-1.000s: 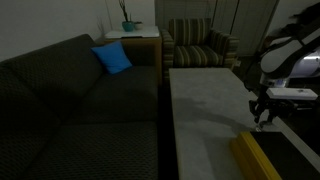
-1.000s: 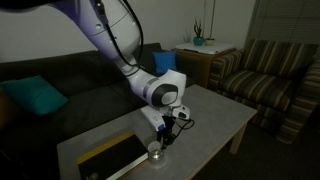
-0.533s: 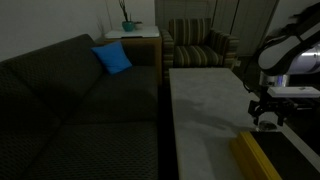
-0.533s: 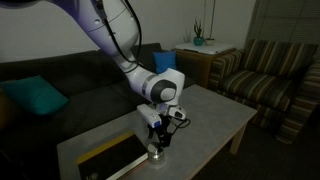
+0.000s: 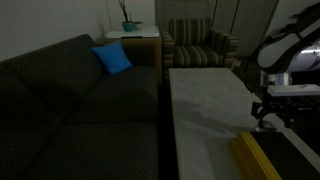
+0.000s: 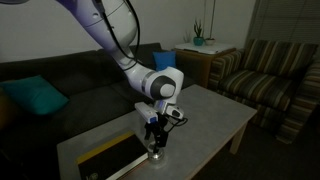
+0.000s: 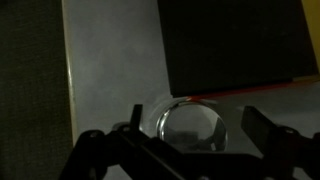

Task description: Place the lid of the silver container on the table, open the black book, then close the container

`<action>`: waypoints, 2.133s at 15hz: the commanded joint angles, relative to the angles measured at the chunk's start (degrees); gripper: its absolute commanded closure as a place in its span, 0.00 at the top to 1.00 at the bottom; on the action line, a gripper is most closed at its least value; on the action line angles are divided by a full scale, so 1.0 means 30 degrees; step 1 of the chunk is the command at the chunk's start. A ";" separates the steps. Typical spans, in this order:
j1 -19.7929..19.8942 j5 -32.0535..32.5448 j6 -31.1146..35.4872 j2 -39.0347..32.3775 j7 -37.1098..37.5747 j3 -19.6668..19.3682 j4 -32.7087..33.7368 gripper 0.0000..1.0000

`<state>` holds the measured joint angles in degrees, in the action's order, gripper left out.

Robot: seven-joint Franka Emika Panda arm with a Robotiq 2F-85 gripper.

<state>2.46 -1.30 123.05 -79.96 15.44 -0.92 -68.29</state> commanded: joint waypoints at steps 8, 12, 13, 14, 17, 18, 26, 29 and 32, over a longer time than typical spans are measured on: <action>-0.1035 0.0333 0.0854 -0.0665 0.1837 -0.1125 0.0318 1.00; -0.1356 0.0772 0.2930 -0.1036 0.1777 -0.1767 0.0364 1.00; -0.1338 0.0762 0.3451 -0.1140 0.1657 -0.1826 0.0402 1.00; -0.1291 0.0726 0.3972 -0.1242 0.1503 -0.1843 0.0423 1.00; -0.1078 0.0600 0.5371 -0.1523 0.1020 -0.1741 0.0395 1.00; -0.1000 0.0559 0.5739 -0.1566 0.0823 -0.1671 0.0359 1.00; -0.0840 0.0261 0.2949 -0.0698 -0.0303 -0.1029 -0.0226 1.00; -0.0789 0.0203 0.2051 -0.0628 -0.0395 -0.0919 -0.0097 1.00; -0.0804 0.0206 0.1792 -0.0633 -0.0290 -0.0976 -0.0001 1.00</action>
<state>-0.91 -0.33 129.99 -82.86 16.02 -4.56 -67.58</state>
